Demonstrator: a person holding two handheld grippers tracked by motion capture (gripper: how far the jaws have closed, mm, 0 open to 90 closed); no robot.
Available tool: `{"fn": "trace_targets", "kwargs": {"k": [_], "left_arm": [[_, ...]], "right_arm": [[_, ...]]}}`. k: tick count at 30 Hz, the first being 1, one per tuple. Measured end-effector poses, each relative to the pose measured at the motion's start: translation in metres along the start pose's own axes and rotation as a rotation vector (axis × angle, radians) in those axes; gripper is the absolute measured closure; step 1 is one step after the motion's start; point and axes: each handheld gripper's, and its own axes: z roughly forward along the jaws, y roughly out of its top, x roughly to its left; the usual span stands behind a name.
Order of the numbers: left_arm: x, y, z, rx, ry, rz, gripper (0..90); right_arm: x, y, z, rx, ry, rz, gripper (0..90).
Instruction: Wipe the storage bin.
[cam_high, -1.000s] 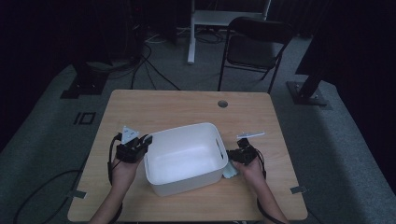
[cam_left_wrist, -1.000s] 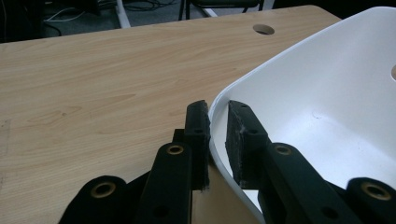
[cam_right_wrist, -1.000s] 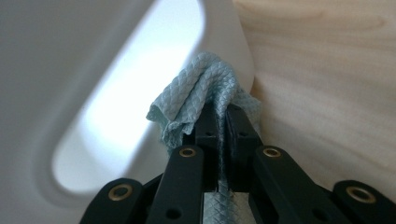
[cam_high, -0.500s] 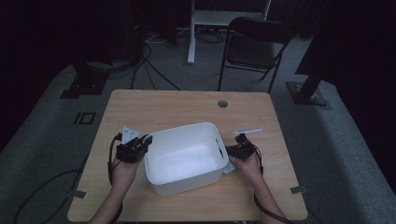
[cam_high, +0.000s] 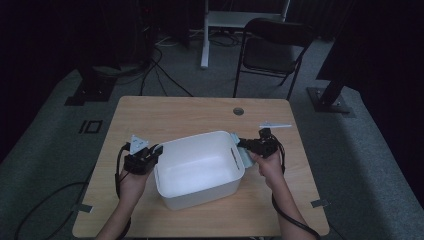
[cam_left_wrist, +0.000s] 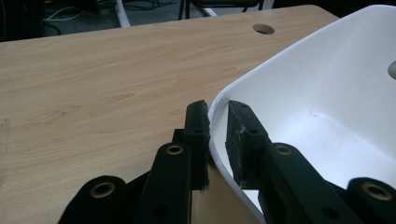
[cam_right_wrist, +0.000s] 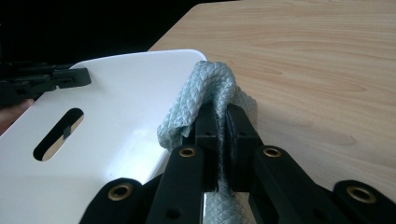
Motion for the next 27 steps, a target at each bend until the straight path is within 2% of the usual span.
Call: {"fn": "trace_targets", "kwargs": {"k": [3,9,12,17,27], "left_arm": [[-0.001,0.000,0.000,0.002,0.009,-0.002,79.1],[-0.001,0.000,0.000,0.001,0.011,-0.006,79.1],[-0.002,0.000,0.001,-0.001,0.014,-0.009,79.1],[-0.002,0.000,0.001,-0.004,0.015,-0.013,79.1],[-0.002,-0.001,0.000,-0.014,0.015,-0.026,78.8]], "right_arm": [[-0.003,-0.001,0.006,0.023,0.005,0.007,85.7],[-0.012,-0.012,0.021,0.084,-0.031,0.018,85.8],[-0.019,-0.018,0.024,0.088,-0.013,0.045,85.8],[-0.023,-0.025,0.034,0.126,-0.044,0.050,85.8],[-0.037,-0.042,0.051,0.185,-0.057,0.090,85.7]]}}
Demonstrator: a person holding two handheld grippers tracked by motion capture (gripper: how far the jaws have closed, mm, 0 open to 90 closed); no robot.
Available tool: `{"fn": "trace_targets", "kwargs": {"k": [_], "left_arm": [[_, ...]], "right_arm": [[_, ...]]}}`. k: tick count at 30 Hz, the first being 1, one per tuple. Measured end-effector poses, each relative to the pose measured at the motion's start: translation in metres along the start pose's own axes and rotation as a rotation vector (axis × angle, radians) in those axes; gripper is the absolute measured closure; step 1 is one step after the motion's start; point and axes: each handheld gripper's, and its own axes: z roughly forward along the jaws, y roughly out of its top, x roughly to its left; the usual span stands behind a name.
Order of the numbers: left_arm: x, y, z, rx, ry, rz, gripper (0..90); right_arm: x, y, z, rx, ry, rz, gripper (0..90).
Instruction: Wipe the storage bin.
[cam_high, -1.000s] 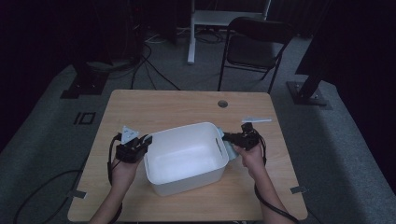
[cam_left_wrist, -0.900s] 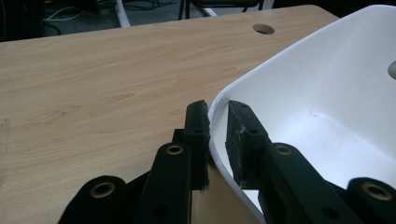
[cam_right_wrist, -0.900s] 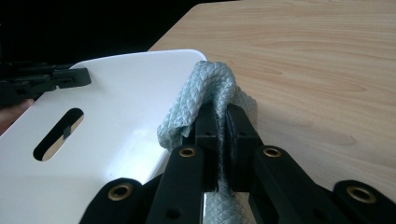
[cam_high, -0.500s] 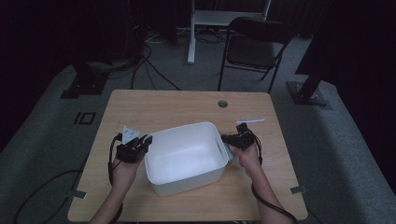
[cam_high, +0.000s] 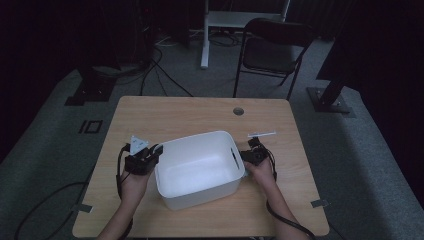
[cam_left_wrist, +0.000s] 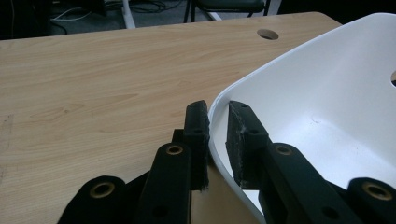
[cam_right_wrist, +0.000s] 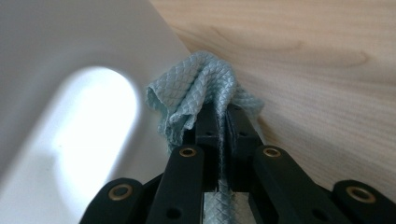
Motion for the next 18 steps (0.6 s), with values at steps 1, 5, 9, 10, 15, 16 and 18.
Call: {"fn": "trace_targets", "kwargs": {"k": [1,5,9,10,15,16,18], "left_arm": [[0.000,0.000,0.000,0.001,-0.003,0.000,78.9],[0.002,-0.001,0.000,-0.003,-0.016,-0.007,78.7],[0.010,-0.004,0.002,-0.016,-0.100,-0.069,73.4],[0.013,-0.005,0.003,-0.014,-0.125,-0.095,69.3],[0.018,-0.001,-0.002,-0.030,-0.173,-0.097,58.0],[0.019,0.002,-0.004,-0.039,-0.181,-0.091,55.4],[0.021,0.006,-0.008,-0.055,-0.204,-0.069,51.5]], "right_arm": [[-0.001,-0.001,0.001,0.004,-0.001,-0.001,85.7],[-0.005,-0.005,0.006,0.015,0.002,0.020,85.6],[-0.002,-0.004,-0.003,-0.022,0.009,0.017,85.6],[-0.001,-0.003,-0.007,-0.036,0.007,0.015,85.6],[0.003,0.001,-0.030,-0.091,0.001,0.002,85.5],[0.005,0.001,-0.035,-0.103,0.000,0.003,85.5],[0.007,0.001,-0.043,-0.128,0.003,-0.005,85.6]]}}
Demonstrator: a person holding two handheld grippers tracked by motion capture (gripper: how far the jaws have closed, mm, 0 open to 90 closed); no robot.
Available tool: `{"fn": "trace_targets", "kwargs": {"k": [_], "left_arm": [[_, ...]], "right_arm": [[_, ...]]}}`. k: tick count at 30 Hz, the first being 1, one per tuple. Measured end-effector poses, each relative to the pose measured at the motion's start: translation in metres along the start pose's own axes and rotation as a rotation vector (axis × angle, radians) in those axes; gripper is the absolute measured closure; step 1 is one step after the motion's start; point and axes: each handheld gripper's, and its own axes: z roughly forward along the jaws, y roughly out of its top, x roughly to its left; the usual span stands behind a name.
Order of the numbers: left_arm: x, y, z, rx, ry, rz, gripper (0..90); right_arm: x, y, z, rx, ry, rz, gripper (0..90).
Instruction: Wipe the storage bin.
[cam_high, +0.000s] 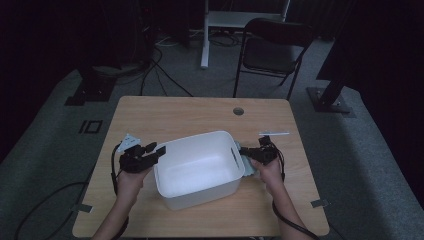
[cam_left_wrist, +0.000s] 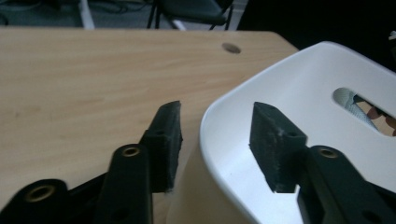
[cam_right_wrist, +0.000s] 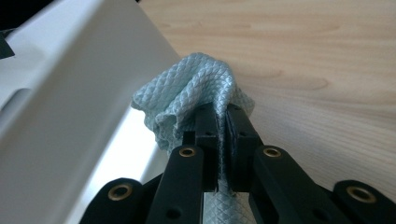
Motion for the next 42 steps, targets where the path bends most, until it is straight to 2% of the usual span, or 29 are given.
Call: {"fn": "trace_targets", "kwargs": {"k": [3,4,7,10,12,14,15,21,24,28,30,33,34,36,38,40,42], "left_arm": [[0.002,0.005,-0.001,0.000,-0.047,0.040,45.2],[0.002,0.006,0.000,0.007,-0.051,0.058,43.7],[0.001,0.008,0.001,0.021,-0.038,0.127,43.3],[0.002,0.011,0.000,0.009,-0.031,0.162,43.3],[0.004,0.014,0.000,0.003,-0.040,0.157,43.2],[0.007,0.016,0.000,0.002,-0.069,0.168,43.5],[0.007,0.017,0.000,-0.003,-0.061,0.176,43.5],[0.014,0.022,0.002,-0.003,-0.090,0.179,43.4],[0.016,0.022,0.005,-0.002,-0.105,0.207,43.5],[0.018,0.020,0.010,0.010,-0.154,0.204,45.9],[0.018,0.020,0.012,0.013,-0.134,0.212,46.2],[0.020,0.021,0.015,0.025,-0.141,0.208,49.1],[0.020,0.021,0.015,0.024,-0.151,0.214,52.2],[0.020,0.020,0.018,0.038,-0.146,0.228,52.6],[0.019,0.020,0.020,0.053,-0.137,0.221,54.3],[0.020,0.019,0.021,0.056,-0.155,0.207,54.5],[0.019,0.018,0.023,0.067,-0.137,0.211,59.9]], "right_arm": [[0.003,-0.001,-0.011,-0.026,0.002,-0.005,85.5],[0.004,-0.002,-0.014,-0.036,0.004,-0.003,85.5],[0.006,-0.004,-0.023,-0.057,0.002,-0.002,85.5],[0.006,-0.006,-0.029,-0.068,0.002,-0.003,85.5],[0.006,-0.008,-0.032,-0.071,-0.001,0.000,85.5],[0.005,-0.010,-0.035,-0.077,0.004,0.012,85.5],[0.005,-0.011,-0.036,-0.080,0.004,0.014,85.5],[0.003,-0.014,-0.042,-0.091,0.003,0.026,85.5],[0.004,-0.015,-0.045,-0.097,0.006,0.030,85.5],[0.003,-0.016,-0.047,-0.099,0.001,0.033,85.5],[0.002,-0.016,-0.048,-0.101,0.003,0.033,85.5],[0.002,-0.018,-0.049,-0.098,0.000,0.038,85.5],[0.002,-0.018,-0.049,-0.097,0.000,0.037,85.5],[0.001,-0.019,-0.049,-0.098,0.001,0.039,85.5],[0.001,-0.020,-0.050,-0.098,0.000,0.040,85.5],[0.001,-0.020,-0.050,-0.101,0.002,0.041,85.5],[0.001,-0.020,-0.051,-0.100,-0.004,0.041,85.5]]}}
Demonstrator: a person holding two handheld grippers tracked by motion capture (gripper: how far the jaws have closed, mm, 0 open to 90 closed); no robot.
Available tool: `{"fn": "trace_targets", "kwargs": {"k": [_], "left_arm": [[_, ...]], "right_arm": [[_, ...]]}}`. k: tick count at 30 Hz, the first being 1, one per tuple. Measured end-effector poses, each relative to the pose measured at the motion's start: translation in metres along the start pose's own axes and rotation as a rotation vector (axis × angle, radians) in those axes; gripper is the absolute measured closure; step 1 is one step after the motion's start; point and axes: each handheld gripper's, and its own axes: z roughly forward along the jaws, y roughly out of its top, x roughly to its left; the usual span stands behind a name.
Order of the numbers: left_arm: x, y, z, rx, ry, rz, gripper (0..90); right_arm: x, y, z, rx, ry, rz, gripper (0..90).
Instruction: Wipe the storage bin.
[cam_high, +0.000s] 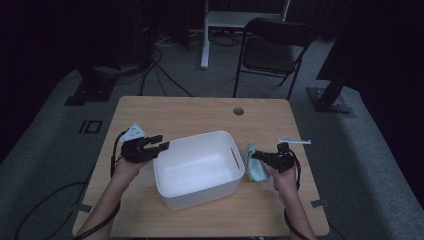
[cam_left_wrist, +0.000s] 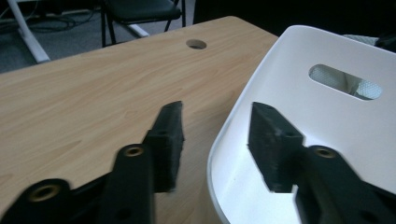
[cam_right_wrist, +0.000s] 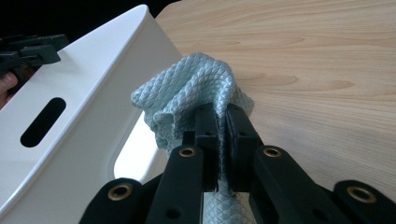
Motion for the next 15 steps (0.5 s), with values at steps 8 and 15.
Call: {"fn": "trace_targets", "kwargs": {"k": [8,15], "left_arm": [[-0.0046,-0.0008,0.0055,0.019,-0.001,0.016,75.4],[-0.0076,-0.0035,0.0018,0.022,-0.020,0.022,79.7]], "right_arm": [[-0.0041,-0.0019,-0.0060,-0.011,-0.005,0.009,85.5],[-0.0050,-0.0020,-0.0086,-0.017,-0.006,0.014,85.5]]}}
